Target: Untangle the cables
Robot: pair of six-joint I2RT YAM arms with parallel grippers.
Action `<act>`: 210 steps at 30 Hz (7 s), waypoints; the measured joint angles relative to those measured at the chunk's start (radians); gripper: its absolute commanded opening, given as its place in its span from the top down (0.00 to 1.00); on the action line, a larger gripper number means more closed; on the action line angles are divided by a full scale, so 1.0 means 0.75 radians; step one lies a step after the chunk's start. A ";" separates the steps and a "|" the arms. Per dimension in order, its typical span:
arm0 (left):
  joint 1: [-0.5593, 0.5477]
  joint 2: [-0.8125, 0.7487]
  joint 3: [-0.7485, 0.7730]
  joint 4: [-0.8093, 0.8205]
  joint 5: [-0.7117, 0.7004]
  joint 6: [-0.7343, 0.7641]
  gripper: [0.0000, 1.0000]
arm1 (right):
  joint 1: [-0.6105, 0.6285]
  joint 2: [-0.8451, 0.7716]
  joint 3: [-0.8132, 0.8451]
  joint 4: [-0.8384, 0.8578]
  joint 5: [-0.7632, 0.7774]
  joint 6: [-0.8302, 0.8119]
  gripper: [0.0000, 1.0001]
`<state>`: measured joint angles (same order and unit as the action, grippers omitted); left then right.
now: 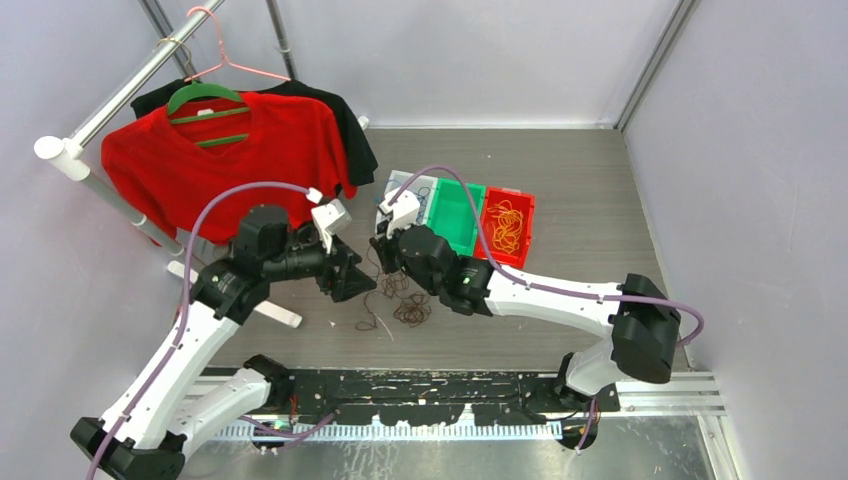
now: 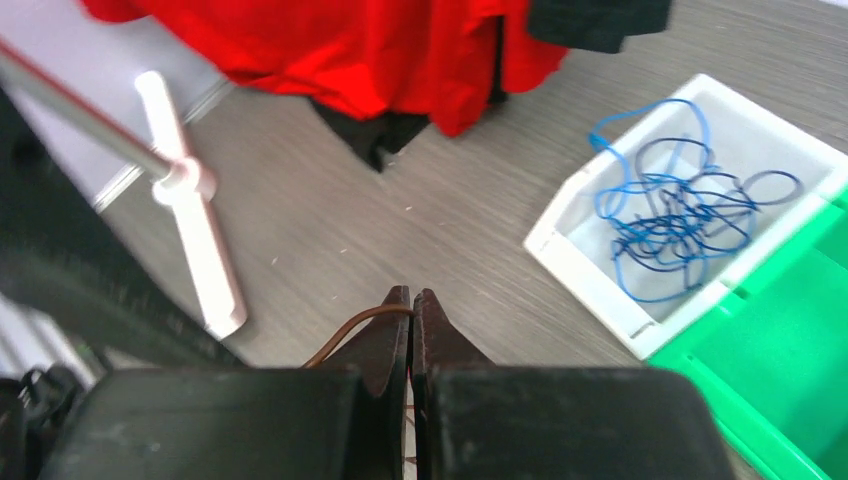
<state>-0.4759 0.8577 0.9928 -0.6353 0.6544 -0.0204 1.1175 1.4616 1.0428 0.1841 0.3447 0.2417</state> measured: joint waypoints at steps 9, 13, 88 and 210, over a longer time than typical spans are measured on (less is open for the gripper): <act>-0.001 -0.109 -0.180 0.120 -0.072 -0.026 0.37 | 0.061 0.052 0.104 -0.119 0.273 0.095 0.99; -0.009 -0.122 -0.220 0.180 -0.114 -0.006 0.37 | 0.078 0.063 0.120 -0.139 0.300 0.126 0.99; -0.049 -0.044 0.013 -0.233 -0.122 0.243 0.13 | 0.034 0.148 -0.081 0.086 0.115 0.292 0.99; -0.328 1.699 1.363 0.140 -0.720 0.625 1.00 | -0.676 -0.737 -0.699 -0.212 0.549 0.563 0.71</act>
<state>-0.7219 2.1323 2.0148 -0.5301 0.1143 0.4480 0.6106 0.9092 0.5182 0.0254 0.7563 0.6640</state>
